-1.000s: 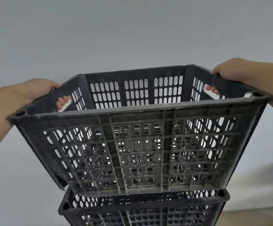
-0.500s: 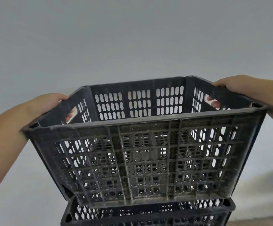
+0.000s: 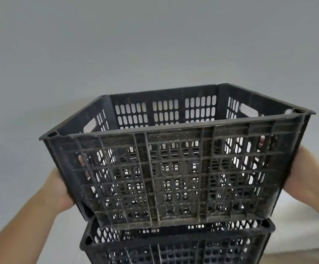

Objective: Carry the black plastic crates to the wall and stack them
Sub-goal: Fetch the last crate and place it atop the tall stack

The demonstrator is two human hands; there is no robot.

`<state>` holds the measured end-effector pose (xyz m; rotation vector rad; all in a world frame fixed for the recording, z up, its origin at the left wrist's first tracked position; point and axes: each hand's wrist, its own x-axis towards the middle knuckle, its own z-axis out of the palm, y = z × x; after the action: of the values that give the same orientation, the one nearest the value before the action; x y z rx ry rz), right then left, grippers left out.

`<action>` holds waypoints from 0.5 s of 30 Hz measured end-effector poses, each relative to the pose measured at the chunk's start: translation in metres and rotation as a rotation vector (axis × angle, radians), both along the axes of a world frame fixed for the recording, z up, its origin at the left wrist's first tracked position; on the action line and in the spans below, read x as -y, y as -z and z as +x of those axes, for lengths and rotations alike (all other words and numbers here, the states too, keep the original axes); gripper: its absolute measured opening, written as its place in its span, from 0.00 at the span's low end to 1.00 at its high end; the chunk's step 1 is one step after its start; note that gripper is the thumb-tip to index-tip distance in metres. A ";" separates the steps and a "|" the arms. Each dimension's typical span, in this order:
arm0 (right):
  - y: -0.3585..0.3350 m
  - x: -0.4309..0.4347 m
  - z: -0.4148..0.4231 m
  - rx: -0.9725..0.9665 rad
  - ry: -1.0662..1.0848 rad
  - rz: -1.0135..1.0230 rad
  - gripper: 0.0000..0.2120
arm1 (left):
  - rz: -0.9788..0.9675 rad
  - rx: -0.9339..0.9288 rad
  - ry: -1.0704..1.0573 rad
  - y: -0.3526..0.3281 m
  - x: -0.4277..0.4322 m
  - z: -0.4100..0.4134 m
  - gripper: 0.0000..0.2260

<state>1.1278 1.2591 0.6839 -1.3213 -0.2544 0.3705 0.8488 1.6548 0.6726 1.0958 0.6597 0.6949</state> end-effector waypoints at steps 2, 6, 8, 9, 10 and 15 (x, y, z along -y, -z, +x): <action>0.014 0.001 -0.001 0.021 0.065 -0.037 0.22 | 0.021 0.012 0.036 0.007 0.012 -0.003 0.27; 0.025 -0.002 -0.011 0.040 0.166 -0.013 0.22 | 0.021 0.036 -0.006 0.017 0.013 -0.006 0.26; 0.025 -0.004 -0.011 0.037 0.191 0.002 0.23 | 0.019 0.051 -0.027 0.017 0.015 -0.007 0.28; 0.024 -0.005 -0.012 0.038 0.187 0.009 0.23 | 0.011 0.052 -0.050 0.017 0.018 -0.007 0.28; 0.023 -0.006 -0.012 0.050 0.179 0.011 0.23 | 0.010 0.051 -0.052 0.017 0.017 -0.007 0.27; 0.020 -0.002 -0.017 0.087 0.212 -0.004 0.25 | -0.027 0.103 -0.035 0.018 0.015 -0.012 0.21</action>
<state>1.1106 1.2614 0.6637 -1.3556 -0.1838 0.1353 0.8365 1.6402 0.6541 1.0183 0.5997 0.7653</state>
